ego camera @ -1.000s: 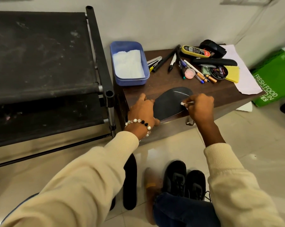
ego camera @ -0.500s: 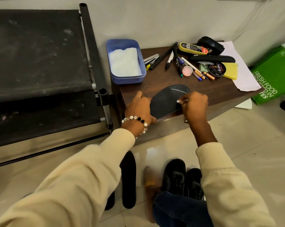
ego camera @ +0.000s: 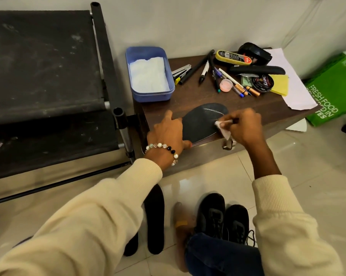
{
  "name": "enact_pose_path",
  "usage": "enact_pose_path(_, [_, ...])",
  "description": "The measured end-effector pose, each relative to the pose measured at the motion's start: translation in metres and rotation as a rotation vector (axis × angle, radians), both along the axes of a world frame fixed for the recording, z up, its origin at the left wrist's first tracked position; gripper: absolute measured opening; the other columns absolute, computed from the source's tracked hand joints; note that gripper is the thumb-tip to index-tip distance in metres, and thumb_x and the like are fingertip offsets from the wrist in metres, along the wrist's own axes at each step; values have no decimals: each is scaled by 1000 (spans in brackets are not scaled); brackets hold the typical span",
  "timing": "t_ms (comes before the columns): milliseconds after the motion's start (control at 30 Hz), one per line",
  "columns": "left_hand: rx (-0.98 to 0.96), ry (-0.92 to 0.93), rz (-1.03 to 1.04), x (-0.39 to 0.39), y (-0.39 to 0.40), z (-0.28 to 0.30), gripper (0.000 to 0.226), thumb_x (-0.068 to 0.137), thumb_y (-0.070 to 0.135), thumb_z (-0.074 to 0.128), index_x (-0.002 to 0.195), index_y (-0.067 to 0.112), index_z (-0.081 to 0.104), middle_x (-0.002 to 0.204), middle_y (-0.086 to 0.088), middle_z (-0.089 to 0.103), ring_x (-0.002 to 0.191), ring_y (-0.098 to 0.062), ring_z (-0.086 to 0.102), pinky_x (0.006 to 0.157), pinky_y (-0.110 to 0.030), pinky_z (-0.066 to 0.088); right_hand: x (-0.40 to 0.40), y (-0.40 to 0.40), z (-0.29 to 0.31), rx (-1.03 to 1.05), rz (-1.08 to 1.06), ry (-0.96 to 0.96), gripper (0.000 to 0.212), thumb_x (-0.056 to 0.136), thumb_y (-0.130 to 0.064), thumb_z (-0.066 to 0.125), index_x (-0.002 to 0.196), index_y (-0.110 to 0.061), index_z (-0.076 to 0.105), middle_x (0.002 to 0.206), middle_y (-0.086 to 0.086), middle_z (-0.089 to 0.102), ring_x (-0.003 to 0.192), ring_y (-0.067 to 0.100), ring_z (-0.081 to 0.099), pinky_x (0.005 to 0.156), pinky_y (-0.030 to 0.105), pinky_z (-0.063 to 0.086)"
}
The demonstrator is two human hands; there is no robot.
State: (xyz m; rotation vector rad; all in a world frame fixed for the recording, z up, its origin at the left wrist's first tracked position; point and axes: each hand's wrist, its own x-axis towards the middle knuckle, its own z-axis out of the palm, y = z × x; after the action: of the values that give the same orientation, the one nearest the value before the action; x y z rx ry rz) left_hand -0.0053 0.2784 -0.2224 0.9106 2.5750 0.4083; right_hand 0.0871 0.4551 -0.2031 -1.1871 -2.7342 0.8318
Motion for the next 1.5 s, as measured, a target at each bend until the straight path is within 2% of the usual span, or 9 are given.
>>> enact_pose_path(133, [-40,-11,-17,-6,-1,1,73,71,49,79,133,22,52,131,-4,39,111,-34,54,86,-46,52,2,14,-12,111,-217,122,21,88,-11,64,104,-23,70,114,7,63,114,26,53,86,34,50])
enact_pose_path(267, [-37,-16,-10,-7,0,1,76,69,47,81,134,22,52,133,-4,39,113,-33,53,87,-47,52,-13,-11,-26,339,113,-187,30,88,-12,61,118,-16,62,121,9,54,111,24,51,90,33,45])
enact_pose_path(433, [-22,-18,-6,-6,-2,2,75,71,47,80,135,21,50,130,-4,38,108,-33,54,83,-44,53,-20,-23,-19,371,352,-220,40,86,-4,62,124,-19,61,129,5,55,121,23,47,100,32,38])
enact_pose_path(733, [19,1,-7,-4,-5,0,72,72,49,77,133,21,52,126,-4,40,104,-32,56,83,-43,53,-14,-17,-12,374,189,-330,38,87,-6,62,123,-17,61,124,11,56,112,26,53,91,32,44])
enact_pose_path(900, [17,-13,1,-3,-5,2,73,72,48,78,134,21,51,129,-4,39,106,-32,56,86,-44,53,-15,-12,-5,101,220,-354,35,87,-4,62,120,-13,64,122,1,58,112,15,55,97,23,39])
enact_pose_path(1000, [18,-12,-8,-4,-6,2,73,73,47,78,134,20,51,127,-3,39,106,-32,55,86,-44,52,-13,-4,-6,135,80,-211,29,86,0,62,114,-8,66,117,11,62,92,15,57,75,11,42])
enact_pose_path(1167, [18,-19,-10,-4,-5,1,73,73,47,78,135,21,50,126,-3,39,106,-31,55,87,-44,52,-15,-9,-10,339,108,-362,36,88,-6,61,123,-15,61,123,12,56,110,27,53,89,34,46])
enact_pose_path(1367, [22,-24,-9,-5,-5,1,74,72,46,79,135,21,50,127,-3,39,108,-32,54,89,-46,52,-17,-1,-8,124,167,-412,38,88,-7,62,124,-18,61,127,7,55,116,23,53,95,32,42])
enact_pose_path(1500, [28,-17,-20,-7,-6,-2,76,71,47,80,136,22,50,125,-3,39,107,-31,54,87,-45,52,-17,17,-19,290,-30,-265,32,89,-3,57,115,-18,66,114,11,62,104,26,57,90,35,49])
